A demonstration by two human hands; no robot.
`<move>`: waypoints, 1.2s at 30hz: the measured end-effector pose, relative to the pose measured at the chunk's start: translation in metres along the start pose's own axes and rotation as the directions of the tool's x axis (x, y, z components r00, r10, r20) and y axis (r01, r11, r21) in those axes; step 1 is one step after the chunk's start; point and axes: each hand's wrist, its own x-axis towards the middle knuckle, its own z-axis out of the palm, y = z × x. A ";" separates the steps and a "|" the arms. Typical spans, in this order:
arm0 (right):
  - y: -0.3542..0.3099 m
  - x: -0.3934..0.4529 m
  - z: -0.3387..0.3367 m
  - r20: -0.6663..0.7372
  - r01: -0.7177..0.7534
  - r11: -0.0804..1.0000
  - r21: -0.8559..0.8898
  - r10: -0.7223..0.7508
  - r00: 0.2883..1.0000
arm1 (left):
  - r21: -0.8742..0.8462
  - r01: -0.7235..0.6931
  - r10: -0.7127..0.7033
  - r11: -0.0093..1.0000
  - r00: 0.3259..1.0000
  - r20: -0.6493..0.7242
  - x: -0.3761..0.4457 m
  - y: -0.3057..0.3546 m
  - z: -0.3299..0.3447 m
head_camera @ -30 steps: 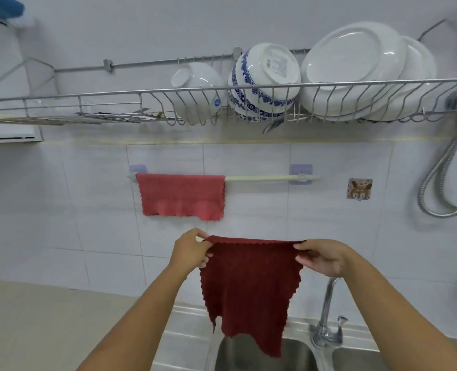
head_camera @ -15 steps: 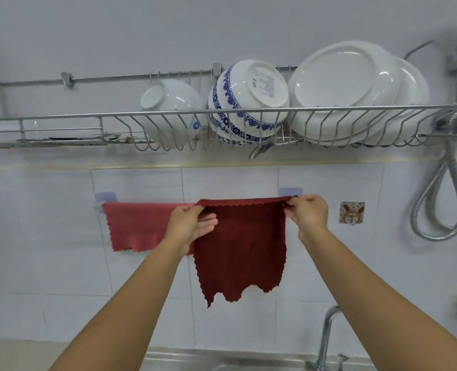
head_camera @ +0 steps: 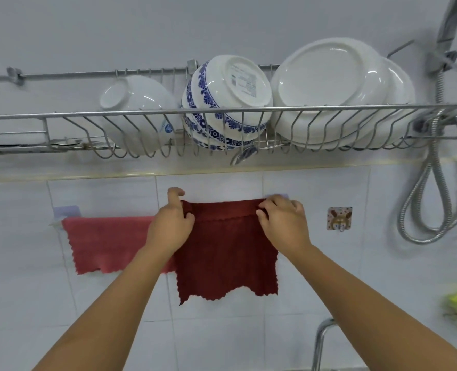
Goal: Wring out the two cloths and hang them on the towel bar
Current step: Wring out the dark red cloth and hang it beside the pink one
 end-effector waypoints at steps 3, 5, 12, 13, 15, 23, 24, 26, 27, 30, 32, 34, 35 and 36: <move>-0.005 0.005 0.001 -0.055 -0.058 0.996 -0.066 0.054 0.997 | 0.113 -0.087 0.095 0.990 0.993 -0.066 0.004 0.000 0.003; -0.012 0.008 0.001 -0.028 -0.106 0.991 -0.085 0.104 0.994 | 0.187 -0.108 0.124 0.976 0.989 -0.081 0.007 0.000 0.009; -0.019 0.013 0.003 0.046 -0.162 0.980 -0.118 0.168 0.985 | 0.477 -0.078 0.189 0.875 0.964 -0.187 0.005 -0.013 0.030; -0.020 0.012 0.003 0.063 -0.145 0.978 -0.152 0.156 0.986 | 0.486 -0.086 0.201 0.869 0.961 -0.189 0.004 -0.014 0.031; -0.022 0.010 0.001 0.095 -0.116 0.979 -0.168 0.133 0.987 | 0.453 -0.080 0.186 0.888 0.963 -0.194 0.003 -0.012 0.029; -0.027 0.010 0.001 0.246 -0.079 0.987 -0.143 0.112 0.963 | 0.550 -0.096 0.244 0.829 0.948 -0.202 0.002 -0.018 0.031; -0.027 0.010 0.003 0.206 -0.094 0.986 -0.137 0.121 0.971 | 0.562 -0.105 0.253 0.821 0.948 -0.192 0.002 -0.020 0.031; -0.026 0.009 0.007 0.148 -0.093 0.984 -0.150 0.116 0.982 | 0.579 -0.127 0.271 0.806 0.948 -0.169 0.001 -0.023 0.031; -0.026 0.009 0.008 0.135 -0.081 0.981 -0.174 0.105 0.985 | 0.572 -0.131 0.268 0.810 0.950 -0.162 0.001 -0.024 0.031; -0.022 0.007 0.009 0.058 -0.067 0.979 -0.195 0.079 0.995 | 0.468 -0.114 0.223 0.876 0.958 -0.183 0.000 -0.027 0.032; -0.015 0.004 0.009 0.023 -0.053 0.983 -0.178 0.058 0.998 | 0.363 -0.087 0.186 0.928 0.951 -0.247 -0.006 -0.028 0.032; -0.008 -0.001 0.010 0.010 -0.048 0.983 -0.176 0.051 0.999 | 0.286 -0.015 0.113 0.958 0.937 -0.329 -0.018 -0.029 0.033; -0.005 -0.004 0.011 -0.003 -0.065 0.983 -0.171 0.066 0.998 | 0.234 0.050 0.043 0.971 0.927 -0.374 -0.025 -0.029 0.033; -0.002 -0.007 0.012 -0.014 -0.093 0.983 -0.159 0.092 0.996 | 0.167 0.121 -0.045 0.978 0.914 -0.403 -0.031 -0.030 0.034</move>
